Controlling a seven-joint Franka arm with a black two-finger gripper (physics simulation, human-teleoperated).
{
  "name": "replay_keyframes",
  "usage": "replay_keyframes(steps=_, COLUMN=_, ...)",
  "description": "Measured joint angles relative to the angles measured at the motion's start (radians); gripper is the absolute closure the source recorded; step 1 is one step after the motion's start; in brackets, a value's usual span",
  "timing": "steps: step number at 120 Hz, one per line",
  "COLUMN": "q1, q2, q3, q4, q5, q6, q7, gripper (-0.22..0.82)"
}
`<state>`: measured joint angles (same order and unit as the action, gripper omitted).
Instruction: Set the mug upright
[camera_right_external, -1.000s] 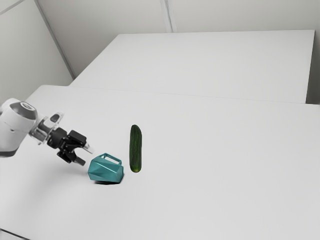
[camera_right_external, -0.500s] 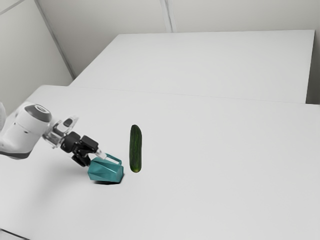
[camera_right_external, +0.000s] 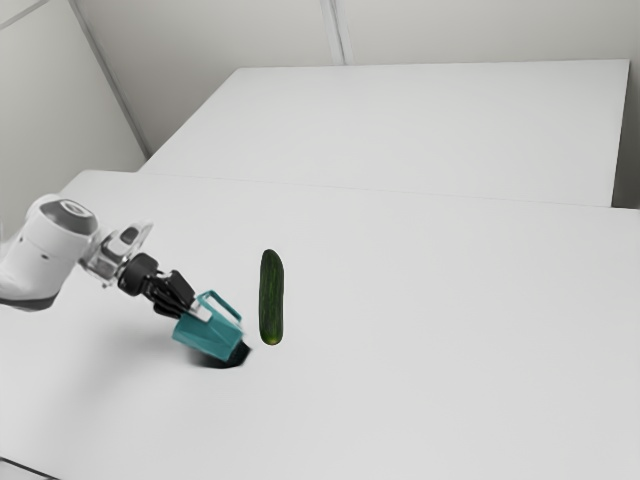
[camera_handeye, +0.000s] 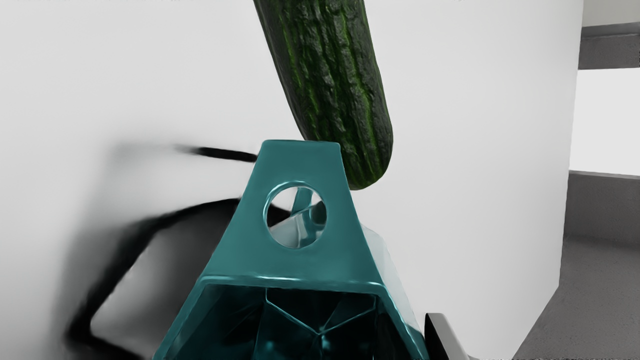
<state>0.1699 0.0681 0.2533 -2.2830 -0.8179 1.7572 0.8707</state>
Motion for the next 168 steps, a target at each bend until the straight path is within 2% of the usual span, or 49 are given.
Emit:
replay_keyframes(steps=20, q1=0.0, q2=-0.04, q3=0.002, q4=0.006, q5=0.006, q6=-0.02, q7=0.007, gripper=0.76)
replay_keyframes(steps=34, q1=0.004, q2=-0.067, q3=-0.007, q4=0.069, q5=0.067, q6=-0.025, q7=-0.007, gripper=0.77)
replay_keyframes(steps=56, q1=0.091, q2=-0.047, q3=-0.11, q4=0.26, q5=0.323, q6=-0.002, q7=-0.074, gripper=0.77)
replay_keyframes(steps=70, q1=0.1, q2=-0.009, q3=-0.169, q4=0.343, q5=0.472, q6=0.041, q7=-0.121, gripper=0.78)
replay_keyframes(steps=85, q1=-0.016, q2=0.034, q3=-0.207, q4=0.42, q5=0.554, q6=0.068, q7=-0.168, gripper=0.78)
replay_keyframes(steps=93, q1=-0.055, q2=0.059, q3=-0.212, q4=0.445, q5=0.583, q6=0.083, q7=-0.192, gripper=0.78)
replay_keyframes(steps=113, q1=-0.051, q2=0.111, q3=-0.218, q4=0.485, q5=0.649, q6=0.14, q7=-0.244, gripper=0.78)
replay_keyframes(steps=132, q1=-0.097, q2=0.199, q3=-0.22, q4=0.55, q5=0.736, q6=0.173, q7=-0.297, gripper=0.78)
replay_keyframes(steps=153, q1=-0.101, q2=0.289, q3=-0.224, q4=0.559, q5=0.795, q6=0.234, q7=-0.346, gripper=0.78)
replay_keyframes(steps=168, q1=-0.101, q2=0.303, q3=-0.227, q4=0.552, q5=0.817, q6=0.272, q7=-0.374, gripper=0.78)
